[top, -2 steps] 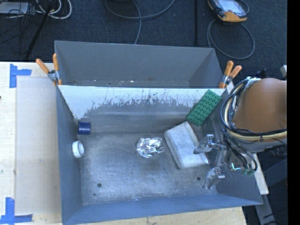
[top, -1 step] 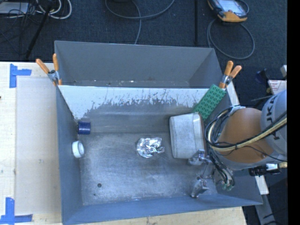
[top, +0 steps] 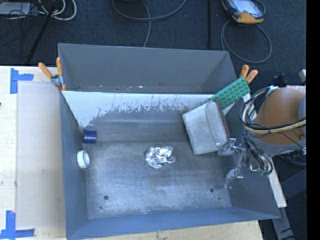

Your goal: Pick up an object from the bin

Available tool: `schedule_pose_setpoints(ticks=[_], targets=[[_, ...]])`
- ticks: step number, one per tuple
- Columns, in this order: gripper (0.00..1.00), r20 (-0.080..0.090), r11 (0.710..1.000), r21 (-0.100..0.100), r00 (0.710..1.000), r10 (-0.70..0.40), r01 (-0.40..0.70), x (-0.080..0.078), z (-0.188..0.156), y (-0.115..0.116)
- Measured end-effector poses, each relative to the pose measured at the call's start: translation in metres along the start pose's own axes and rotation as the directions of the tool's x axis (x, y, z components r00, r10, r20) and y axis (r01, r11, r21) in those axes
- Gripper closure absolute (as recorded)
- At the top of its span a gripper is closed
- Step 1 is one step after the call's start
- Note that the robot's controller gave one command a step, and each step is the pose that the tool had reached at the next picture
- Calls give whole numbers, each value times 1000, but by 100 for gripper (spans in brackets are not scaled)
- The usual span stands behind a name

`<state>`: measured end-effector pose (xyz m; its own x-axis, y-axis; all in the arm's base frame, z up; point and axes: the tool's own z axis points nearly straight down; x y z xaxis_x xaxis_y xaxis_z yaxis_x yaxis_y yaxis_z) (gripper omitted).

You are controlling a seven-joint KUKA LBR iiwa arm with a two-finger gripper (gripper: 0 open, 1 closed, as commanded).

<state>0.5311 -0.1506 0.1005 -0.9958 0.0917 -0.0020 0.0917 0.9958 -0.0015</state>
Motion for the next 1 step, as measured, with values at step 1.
schedule_pose_setpoints(ticks=[1], targets=[[0,-3,842,-5,842,-540,540,44,0,7]])
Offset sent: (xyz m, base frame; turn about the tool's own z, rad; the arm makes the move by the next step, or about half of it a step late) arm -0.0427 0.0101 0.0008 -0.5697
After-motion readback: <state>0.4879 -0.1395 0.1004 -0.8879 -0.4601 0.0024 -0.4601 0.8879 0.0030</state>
